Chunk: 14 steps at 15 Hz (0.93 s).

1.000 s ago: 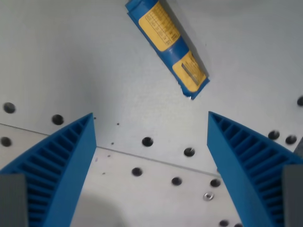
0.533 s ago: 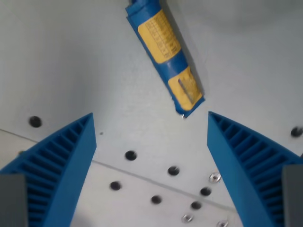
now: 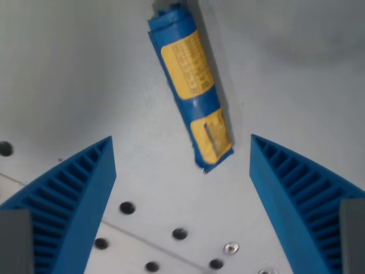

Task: Move above the blue bag

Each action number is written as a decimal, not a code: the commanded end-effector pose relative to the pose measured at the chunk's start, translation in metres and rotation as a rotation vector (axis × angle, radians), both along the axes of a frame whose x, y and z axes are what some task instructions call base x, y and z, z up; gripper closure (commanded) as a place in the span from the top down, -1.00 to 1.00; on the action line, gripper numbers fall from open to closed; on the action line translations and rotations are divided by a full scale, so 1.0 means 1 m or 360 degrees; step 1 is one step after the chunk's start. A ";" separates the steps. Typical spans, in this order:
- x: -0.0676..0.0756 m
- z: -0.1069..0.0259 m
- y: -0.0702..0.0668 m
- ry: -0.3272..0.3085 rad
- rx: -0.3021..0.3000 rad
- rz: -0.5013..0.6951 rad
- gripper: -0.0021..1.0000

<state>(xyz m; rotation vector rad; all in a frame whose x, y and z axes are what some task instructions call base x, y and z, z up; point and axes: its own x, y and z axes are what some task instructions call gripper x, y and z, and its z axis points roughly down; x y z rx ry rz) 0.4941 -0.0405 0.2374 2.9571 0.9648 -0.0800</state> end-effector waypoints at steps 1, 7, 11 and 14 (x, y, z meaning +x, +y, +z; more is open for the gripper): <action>-0.003 -0.013 -0.005 -0.0147 -0.0055 0.0364 1.00; 0.001 -0.043 -0.007 -0.0159 -0.0063 0.0420 1.00; 0.003 -0.056 -0.008 -0.0149 -0.0069 0.0417 1.00; 0.003 -0.062 -0.008 -0.0146 -0.0070 0.0397 1.00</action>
